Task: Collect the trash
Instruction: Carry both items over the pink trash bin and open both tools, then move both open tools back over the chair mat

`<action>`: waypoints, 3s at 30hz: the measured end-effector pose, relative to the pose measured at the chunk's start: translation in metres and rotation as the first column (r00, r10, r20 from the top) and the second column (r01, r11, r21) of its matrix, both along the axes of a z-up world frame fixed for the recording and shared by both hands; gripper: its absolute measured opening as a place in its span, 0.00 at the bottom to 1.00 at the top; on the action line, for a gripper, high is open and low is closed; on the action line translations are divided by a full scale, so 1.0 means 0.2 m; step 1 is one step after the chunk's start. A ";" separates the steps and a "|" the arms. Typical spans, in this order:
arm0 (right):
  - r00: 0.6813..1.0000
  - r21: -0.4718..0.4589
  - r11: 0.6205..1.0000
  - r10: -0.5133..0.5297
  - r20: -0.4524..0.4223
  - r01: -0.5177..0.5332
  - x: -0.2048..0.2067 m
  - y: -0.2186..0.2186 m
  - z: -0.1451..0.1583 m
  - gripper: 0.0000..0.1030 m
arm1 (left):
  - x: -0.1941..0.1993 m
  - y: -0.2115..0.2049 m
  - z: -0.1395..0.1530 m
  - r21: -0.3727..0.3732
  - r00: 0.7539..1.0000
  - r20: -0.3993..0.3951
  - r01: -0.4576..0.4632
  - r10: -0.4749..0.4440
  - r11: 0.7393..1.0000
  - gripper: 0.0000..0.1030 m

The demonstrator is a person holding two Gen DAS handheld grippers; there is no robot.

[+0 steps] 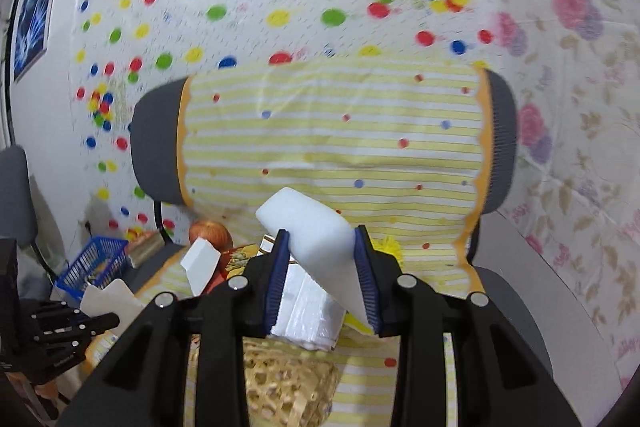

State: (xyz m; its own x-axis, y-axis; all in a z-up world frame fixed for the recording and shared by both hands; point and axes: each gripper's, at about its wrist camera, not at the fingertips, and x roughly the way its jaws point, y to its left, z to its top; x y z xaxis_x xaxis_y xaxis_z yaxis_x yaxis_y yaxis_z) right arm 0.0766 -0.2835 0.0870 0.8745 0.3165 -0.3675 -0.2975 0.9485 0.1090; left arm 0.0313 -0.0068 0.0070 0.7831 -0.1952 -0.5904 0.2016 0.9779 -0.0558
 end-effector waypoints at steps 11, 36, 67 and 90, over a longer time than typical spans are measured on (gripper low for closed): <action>0.978 0.047 0.983 -0.168 -0.120 0.175 -0.57 -0.20 -0.20 0.33 | -0.30 -0.36 0.07 0.006 0.970 0.084 0.229 -0.228 0.973 0.05; 0.818 -0.014 0.877 -0.453 -0.354 0.480 -1.23 -0.55 -0.71 0.36 | -0.64 -1.11 -0.43 0.001 0.770 -0.065 0.636 -0.635 0.772 0.05; 0.855 0.036 0.887 -0.431 -0.288 0.460 -1.13 -0.61 -0.66 0.51 | -0.44 -0.88 -0.33 0.005 0.872 -0.089 0.484 -0.482 0.875 0.46; 0.967 -0.097 0.983 -0.171 -0.190 0.155 -0.62 -0.01 -0.41 0.64 | -0.12 -0.08 -0.14 0.024 0.999 -0.024 0.036 -0.035 0.999 0.59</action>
